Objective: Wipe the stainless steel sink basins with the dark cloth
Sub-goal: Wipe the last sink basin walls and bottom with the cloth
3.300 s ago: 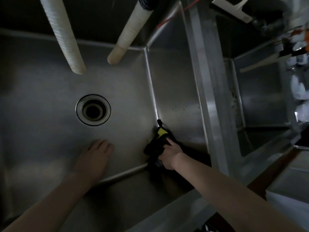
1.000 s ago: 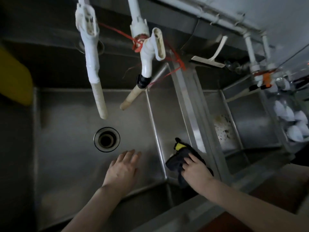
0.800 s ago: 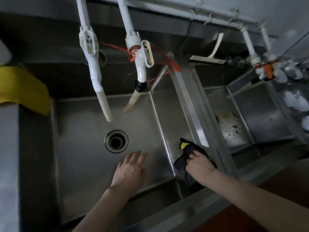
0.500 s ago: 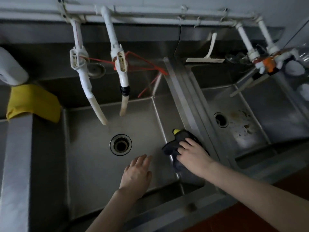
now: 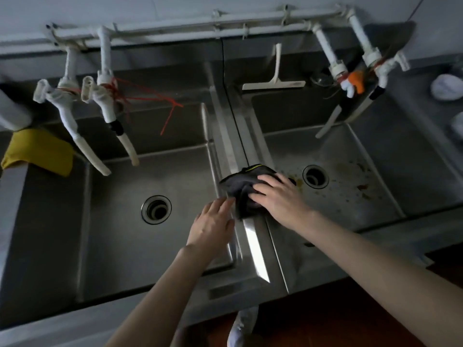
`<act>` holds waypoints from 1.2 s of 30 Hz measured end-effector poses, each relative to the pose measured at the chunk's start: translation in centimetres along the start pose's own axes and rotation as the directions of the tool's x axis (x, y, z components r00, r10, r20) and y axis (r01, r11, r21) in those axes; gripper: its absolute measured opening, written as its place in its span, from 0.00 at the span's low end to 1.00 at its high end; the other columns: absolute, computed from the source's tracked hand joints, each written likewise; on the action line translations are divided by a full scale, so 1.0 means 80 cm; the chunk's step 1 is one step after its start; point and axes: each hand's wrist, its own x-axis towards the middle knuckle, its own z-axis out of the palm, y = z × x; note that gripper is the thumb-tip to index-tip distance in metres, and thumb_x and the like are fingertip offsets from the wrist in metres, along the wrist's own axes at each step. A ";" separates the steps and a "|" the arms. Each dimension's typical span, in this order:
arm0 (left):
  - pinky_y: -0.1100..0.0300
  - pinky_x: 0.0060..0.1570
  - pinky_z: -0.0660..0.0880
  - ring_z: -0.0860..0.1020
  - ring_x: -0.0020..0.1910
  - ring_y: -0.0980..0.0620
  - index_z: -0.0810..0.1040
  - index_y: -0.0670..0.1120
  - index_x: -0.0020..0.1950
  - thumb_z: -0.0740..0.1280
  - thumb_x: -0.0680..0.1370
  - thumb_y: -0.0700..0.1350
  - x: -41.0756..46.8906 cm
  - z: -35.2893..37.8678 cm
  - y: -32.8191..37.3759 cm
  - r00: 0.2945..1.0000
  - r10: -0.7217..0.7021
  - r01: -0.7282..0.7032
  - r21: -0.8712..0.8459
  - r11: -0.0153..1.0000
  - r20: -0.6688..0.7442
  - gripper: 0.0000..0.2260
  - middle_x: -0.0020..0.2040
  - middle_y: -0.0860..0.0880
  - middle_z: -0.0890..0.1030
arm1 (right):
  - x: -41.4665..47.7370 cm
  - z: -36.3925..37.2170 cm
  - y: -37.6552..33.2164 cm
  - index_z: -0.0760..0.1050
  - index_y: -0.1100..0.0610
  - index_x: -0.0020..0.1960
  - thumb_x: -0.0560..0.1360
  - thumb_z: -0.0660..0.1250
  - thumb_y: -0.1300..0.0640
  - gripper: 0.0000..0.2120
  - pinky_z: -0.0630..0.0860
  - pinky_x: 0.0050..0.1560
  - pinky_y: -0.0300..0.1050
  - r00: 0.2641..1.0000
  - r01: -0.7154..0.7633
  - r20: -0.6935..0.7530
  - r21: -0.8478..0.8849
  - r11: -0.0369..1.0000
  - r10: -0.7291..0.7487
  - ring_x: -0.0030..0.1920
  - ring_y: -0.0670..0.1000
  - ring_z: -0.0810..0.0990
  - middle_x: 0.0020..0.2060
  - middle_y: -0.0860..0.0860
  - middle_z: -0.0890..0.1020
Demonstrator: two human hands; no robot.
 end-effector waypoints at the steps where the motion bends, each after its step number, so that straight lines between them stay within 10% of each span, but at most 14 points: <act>1: 0.51 0.66 0.68 0.65 0.70 0.48 0.61 0.51 0.74 0.61 0.79 0.47 0.003 0.000 0.007 1.000 0.003 -0.003 0.003 1.000 -0.003 0.24 0.73 0.50 0.66 | -0.008 0.003 0.010 0.83 0.52 0.48 0.73 0.57 0.57 0.15 0.67 0.58 0.53 0.999 -0.034 -0.022 0.014 0.999 0.034 0.57 0.57 0.78 0.47 0.51 0.83; 17: 0.49 0.67 0.66 0.67 0.70 0.45 0.66 0.48 0.72 0.61 0.78 0.46 0.125 0.032 0.085 0.976 0.213 -0.217 0.107 0.970 0.049 0.21 0.72 0.47 0.68 | -0.077 0.033 0.149 0.83 0.53 0.54 0.65 0.75 0.65 0.18 0.77 0.50 0.57 0.896 -0.434 0.166 0.141 0.890 0.411 0.55 0.59 0.79 0.51 0.52 0.84; 36: 0.49 0.62 0.71 0.74 0.64 0.45 0.69 0.49 0.70 0.50 0.76 0.53 0.264 0.154 0.200 0.996 -0.039 0.021 0.233 0.972 0.075 0.24 0.66 0.47 0.74 | -0.087 0.185 0.327 0.79 0.51 0.61 0.71 0.70 0.62 0.19 0.73 0.55 0.56 0.909 -0.385 0.301 0.335 0.860 0.290 0.59 0.57 0.76 0.57 0.50 0.82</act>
